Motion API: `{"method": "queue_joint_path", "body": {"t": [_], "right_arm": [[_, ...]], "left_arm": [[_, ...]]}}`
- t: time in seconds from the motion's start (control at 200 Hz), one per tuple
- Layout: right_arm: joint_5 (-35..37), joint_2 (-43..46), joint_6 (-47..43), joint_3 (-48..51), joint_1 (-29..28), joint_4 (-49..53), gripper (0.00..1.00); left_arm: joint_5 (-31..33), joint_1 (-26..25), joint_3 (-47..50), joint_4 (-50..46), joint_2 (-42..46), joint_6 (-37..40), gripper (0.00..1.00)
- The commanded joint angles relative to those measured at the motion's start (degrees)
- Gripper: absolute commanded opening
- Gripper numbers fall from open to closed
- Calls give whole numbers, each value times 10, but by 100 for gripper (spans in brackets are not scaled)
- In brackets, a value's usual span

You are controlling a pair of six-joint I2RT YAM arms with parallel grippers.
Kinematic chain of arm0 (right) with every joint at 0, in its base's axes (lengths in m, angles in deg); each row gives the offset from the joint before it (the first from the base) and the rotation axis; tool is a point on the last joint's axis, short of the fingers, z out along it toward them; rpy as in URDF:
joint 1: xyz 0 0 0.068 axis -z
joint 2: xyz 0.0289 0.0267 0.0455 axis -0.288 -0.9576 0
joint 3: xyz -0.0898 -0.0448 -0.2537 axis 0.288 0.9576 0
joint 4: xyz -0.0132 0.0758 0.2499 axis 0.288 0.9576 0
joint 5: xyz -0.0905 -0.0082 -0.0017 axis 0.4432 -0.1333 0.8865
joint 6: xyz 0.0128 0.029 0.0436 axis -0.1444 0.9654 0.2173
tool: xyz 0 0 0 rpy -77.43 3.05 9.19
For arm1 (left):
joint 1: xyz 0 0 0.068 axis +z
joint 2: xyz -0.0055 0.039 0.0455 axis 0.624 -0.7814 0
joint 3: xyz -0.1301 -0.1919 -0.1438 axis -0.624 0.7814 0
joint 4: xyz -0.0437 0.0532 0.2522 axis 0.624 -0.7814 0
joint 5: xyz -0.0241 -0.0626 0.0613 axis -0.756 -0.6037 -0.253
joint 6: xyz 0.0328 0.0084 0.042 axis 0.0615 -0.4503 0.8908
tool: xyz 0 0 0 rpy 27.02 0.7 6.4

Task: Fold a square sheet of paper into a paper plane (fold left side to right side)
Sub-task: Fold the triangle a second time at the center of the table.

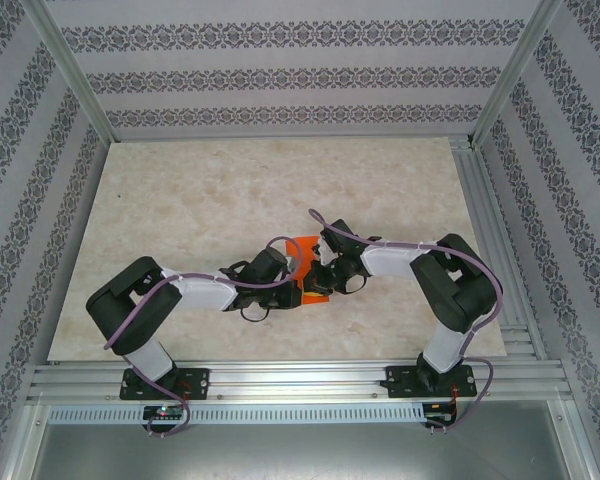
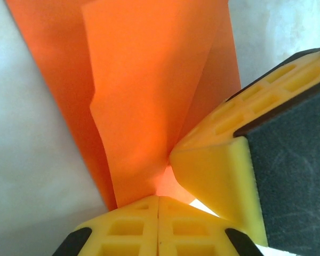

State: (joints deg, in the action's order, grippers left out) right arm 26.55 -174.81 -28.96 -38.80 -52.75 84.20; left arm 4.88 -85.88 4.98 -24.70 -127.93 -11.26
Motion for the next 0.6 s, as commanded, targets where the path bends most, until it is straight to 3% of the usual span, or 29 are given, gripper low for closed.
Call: {"method": "queue_joint_path", "body": {"t": [0.0, 0.6], "right_arm": [[-1, -18, 10, -8, -8, -24, 2], [47, -58, 35, -35, -1, -20, 3]], "left_arm": [[27, -3, 23, -42, -9, 6, 9], [28, -3, 32, -30, -12, -1, 8]]}}
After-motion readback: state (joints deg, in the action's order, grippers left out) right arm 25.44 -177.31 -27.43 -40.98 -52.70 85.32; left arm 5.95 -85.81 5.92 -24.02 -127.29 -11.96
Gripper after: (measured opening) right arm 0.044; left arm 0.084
